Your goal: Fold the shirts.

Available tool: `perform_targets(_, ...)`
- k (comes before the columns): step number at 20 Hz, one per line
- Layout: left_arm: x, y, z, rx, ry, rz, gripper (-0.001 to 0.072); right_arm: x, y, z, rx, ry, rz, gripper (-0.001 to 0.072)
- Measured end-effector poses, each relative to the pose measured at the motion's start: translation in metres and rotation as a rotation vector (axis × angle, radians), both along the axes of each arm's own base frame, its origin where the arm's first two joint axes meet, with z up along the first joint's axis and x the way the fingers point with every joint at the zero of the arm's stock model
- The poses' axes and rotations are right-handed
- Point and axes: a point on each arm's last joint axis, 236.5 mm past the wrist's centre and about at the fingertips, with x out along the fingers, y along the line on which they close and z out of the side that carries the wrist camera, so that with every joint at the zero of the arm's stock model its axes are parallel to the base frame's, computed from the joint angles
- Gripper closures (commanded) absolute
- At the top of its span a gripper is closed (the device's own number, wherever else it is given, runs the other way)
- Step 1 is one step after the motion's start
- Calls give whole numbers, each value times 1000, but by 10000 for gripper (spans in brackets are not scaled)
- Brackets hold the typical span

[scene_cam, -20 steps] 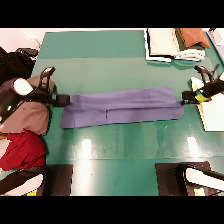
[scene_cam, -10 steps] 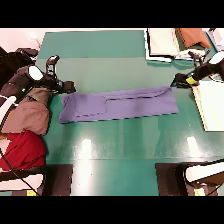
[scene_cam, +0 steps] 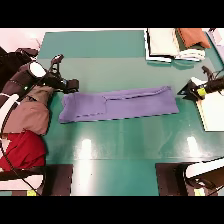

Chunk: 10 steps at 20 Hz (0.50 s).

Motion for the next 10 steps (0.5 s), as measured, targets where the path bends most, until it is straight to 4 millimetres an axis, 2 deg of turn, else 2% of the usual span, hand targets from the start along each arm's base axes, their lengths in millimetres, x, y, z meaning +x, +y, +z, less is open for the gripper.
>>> perform_targets(2, -2, -25, 0, -17, -17, -36, 686, -8, 12, -14, 73, 32, 6, 168)
perform_targets(4, -6, -53, -4, -29, -24, -74, 686, -8, 32, -21, 129, 44, 28, 364)
perform_targets(6, -14, -79, -14, -40, -9, -103, 687, -9, 50, -29, 143, 50, 77, 700)
perform_targets(8, -17, -103, -24, -57, -5, -120, 687, -2, 64, -26, 145, 19, 121, 697)
perform_targets(10, -17, -126, -31, -78, -4, -133, 688, 8, 75, -3, 154, -36, 166, 697)
